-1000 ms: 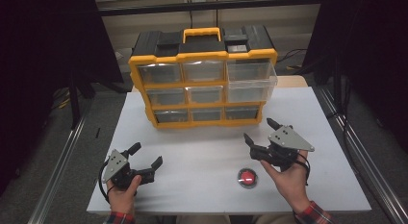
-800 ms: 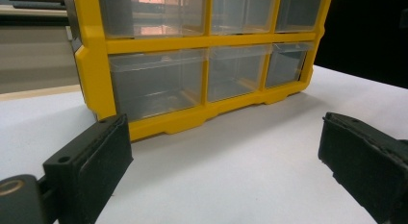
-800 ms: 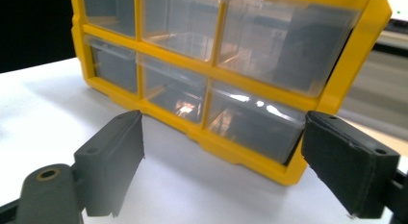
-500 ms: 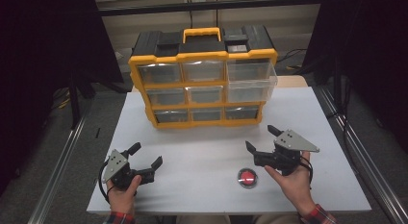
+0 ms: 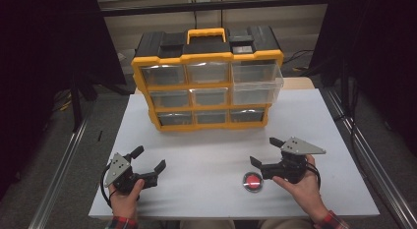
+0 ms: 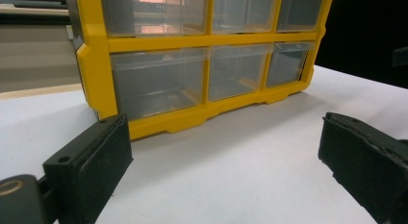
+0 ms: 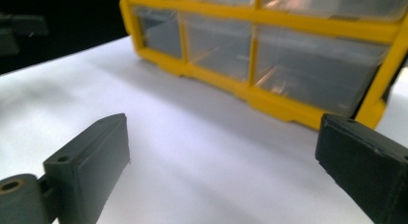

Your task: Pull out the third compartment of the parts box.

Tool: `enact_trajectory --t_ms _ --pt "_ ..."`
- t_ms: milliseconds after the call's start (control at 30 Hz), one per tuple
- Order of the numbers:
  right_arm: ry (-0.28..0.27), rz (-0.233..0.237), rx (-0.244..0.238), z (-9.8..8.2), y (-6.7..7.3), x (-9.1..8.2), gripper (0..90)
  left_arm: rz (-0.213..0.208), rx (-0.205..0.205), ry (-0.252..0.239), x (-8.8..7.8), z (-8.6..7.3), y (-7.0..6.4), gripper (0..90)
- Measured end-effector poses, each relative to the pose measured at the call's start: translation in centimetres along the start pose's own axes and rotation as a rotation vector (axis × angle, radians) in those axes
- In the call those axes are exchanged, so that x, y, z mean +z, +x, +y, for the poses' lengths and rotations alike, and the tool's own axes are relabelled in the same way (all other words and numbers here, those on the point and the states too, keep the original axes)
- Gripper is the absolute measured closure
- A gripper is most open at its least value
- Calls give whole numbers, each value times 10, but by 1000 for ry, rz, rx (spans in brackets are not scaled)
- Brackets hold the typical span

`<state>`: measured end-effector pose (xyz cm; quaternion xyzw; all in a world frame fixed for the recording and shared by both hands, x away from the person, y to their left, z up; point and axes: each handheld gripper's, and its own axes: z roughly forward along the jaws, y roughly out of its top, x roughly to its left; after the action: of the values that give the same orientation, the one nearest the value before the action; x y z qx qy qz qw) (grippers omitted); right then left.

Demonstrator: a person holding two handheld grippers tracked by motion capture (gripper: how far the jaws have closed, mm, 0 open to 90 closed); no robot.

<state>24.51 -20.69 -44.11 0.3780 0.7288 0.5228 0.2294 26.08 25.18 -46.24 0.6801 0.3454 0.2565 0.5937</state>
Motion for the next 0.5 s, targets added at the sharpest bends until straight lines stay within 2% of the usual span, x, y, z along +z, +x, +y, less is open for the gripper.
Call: enact_trajectory --t_ms 267,300,500 --pt "84 111 -2 -11 -3 3 47 1 8 6 -2 0 1 45" --pt "93 118 3 -12 -2 3 48 7 1 1 -2 -1 0 44" --pt "121 162 -37 -17 -1 2 37 6 5 1 -3 -1 0 45"
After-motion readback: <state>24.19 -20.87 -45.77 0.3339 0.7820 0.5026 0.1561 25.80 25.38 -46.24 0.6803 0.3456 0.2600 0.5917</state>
